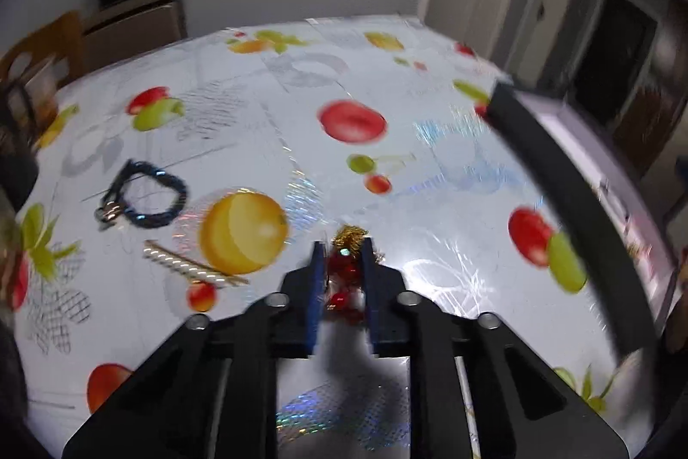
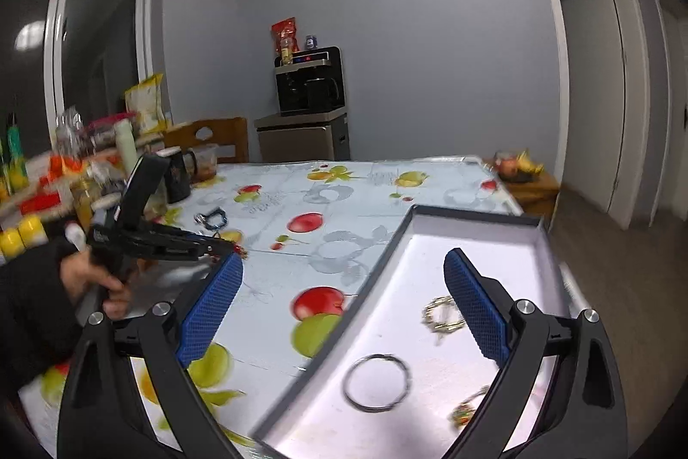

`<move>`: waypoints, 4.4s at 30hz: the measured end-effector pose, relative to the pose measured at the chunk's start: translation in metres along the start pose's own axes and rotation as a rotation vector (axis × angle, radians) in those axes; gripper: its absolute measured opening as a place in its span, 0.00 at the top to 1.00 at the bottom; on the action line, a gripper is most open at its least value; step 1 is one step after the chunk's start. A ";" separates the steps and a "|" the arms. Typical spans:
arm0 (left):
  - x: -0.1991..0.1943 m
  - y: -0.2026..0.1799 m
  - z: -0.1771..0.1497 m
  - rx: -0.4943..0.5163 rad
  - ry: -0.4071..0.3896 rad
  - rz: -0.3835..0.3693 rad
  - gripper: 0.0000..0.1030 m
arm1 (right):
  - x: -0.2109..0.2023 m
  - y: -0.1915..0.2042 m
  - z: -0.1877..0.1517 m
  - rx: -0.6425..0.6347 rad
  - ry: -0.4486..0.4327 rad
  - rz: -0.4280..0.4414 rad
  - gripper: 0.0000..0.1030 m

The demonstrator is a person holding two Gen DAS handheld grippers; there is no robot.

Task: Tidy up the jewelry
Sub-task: 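Grasp the red bead hair clip with the left tool while the right moves to the table, then grasp the pearl hair pin with the right tool while the left holds the red clip, then release the red bead clip into the box with the left tool while the right carries the pin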

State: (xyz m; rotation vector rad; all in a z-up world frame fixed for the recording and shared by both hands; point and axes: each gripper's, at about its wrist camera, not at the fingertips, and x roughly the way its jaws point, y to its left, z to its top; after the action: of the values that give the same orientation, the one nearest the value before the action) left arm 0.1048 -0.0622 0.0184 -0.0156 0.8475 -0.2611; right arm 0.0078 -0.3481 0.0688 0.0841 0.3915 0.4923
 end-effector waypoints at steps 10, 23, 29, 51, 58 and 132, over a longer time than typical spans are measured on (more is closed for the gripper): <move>-0.058 0.029 0.014 -0.115 -0.222 -0.003 0.86 | 0.025 0.042 0.024 0.046 0.062 0.062 0.09; -0.120 0.095 0.015 -0.283 -0.388 0.020 0.86 | 0.092 0.133 0.049 -0.100 0.201 0.183 0.13; -0.132 0.108 0.012 -0.297 -0.403 0.060 0.86 | 0.154 0.173 0.032 -0.182 0.281 0.191 0.30; -0.132 0.126 0.008 -0.353 -0.384 0.030 0.86 | 0.278 0.199 -0.002 -0.295 0.544 0.123 0.68; -0.130 0.130 0.008 -0.368 -0.379 0.023 0.86 | 0.279 0.201 -0.003 -0.265 0.553 0.154 0.90; 0.020 -0.235 0.038 0.375 0.011 -0.250 0.85 | 0.077 -0.110 0.003 -0.019 0.550 -0.172 0.92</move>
State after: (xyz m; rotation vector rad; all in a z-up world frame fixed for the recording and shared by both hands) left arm 0.0931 -0.2973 0.0562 0.2319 0.7968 -0.6523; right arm 0.1208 -0.4083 0.0262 -0.1064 0.9244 0.3432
